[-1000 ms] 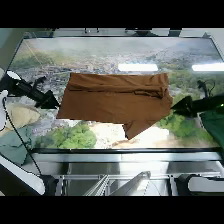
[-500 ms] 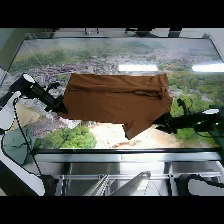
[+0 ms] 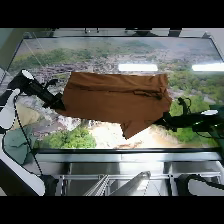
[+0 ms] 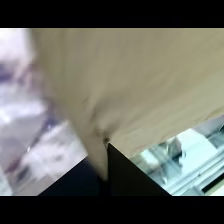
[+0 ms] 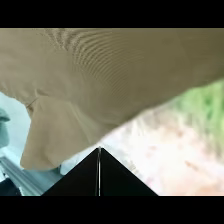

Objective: Fold the shirts.

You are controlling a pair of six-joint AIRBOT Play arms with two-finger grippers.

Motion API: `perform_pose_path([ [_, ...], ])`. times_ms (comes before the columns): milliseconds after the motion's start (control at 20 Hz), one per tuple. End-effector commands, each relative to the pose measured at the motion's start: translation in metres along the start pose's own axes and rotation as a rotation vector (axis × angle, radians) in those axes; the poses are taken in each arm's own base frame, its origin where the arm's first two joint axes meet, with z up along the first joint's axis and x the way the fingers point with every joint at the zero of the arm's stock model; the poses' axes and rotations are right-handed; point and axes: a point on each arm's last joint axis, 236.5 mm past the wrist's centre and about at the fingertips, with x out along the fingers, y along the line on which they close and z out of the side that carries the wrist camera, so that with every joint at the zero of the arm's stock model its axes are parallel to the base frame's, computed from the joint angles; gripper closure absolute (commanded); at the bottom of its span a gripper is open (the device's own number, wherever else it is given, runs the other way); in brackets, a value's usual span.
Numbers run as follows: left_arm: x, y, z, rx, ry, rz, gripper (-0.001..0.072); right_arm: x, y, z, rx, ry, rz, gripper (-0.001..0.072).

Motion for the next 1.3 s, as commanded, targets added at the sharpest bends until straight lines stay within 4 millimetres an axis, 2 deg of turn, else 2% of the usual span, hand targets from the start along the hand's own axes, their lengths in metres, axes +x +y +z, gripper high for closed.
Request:
perform_pose_path([
  [0, -0.013, 0.009, -0.032, -0.050, 0.081, -0.030, 0.0677, -0.043, 0.003, -0.005, 0.008, -0.022, 0.034, 0.0688],
  [100, -0.016, 0.009, -0.042, -0.074, 0.068, -0.056, 0.0677, -0.061, 0.010, -0.001, -0.011, -0.075, 0.042, 0.0688],
  [200, -0.012, 0.008, -0.054, -0.057, 0.080, -0.066, 0.0677, -0.059, 0.016, -0.004, -0.032, -0.070, 0.038, 0.0682],
  [250, -0.008, 0.007, -0.057, -0.060, 0.088, -0.070, 0.0677, -0.052, 0.016, -0.008, -0.032, -0.056, 0.029, 0.0550],
  [300, -0.002, 0.006, -0.060, -0.053, 0.098, -0.071, 0.0677, -0.042, 0.014, -0.011, -0.029, -0.048, 0.015, 0.0371],
  [350, 0.005, 0.003, -0.065, -0.041, 0.120, -0.077, 0.0677, -0.031, 0.010, -0.015, -0.008, -0.047, -0.005, 0.0324],
  [550, 0.019, -0.001, -0.070, -0.020, 0.152, -0.077, 0.0676, 0.015, 0.006, -0.023, 0.019, -0.077, -0.050, 0.0323],
  [800, 0.020, 0.000, -0.069, -0.018, 0.144, -0.076, 0.0676, 0.065, 0.005, -0.030, 0.093, -0.020, -0.050, 0.0331],
  [850, 0.019, 0.001, -0.069, -0.013, 0.144, -0.076, 0.0676, 0.071, 0.007, -0.029, 0.087, -0.011, -0.033, 0.0428],
  [900, 0.019, 0.001, -0.069, -0.009, 0.145, -0.079, 0.0676, 0.073, 0.010, -0.027, 0.073, -0.011, -0.008, 0.0574],
  [950, 0.017, 0.003, -0.070, -0.005, 0.141, -0.083, 0.0676, 0.071, 0.015, -0.024, 0.062, -0.011, 0.015, 0.0656],
  [1000, 0.015, 0.005, -0.072, -0.012, 0.141, -0.090, 0.0676, 0.064, 0.022, -0.024, 0.042, 0.000, 0.049, 0.0689],
  [1100, 0.009, 0.011, -0.078, -0.037, 0.144, -0.112, 0.0677, 0.040, 0.031, -0.027, 0.017, 0.018, 0.107, 0.0689],
  [1250, -0.008, 0.017, -0.095, -0.104, 0.164, -0.156, 0.0677, -0.001, 0.034, -0.033, -0.002, 0.026, 0.125, 0.0689],
])
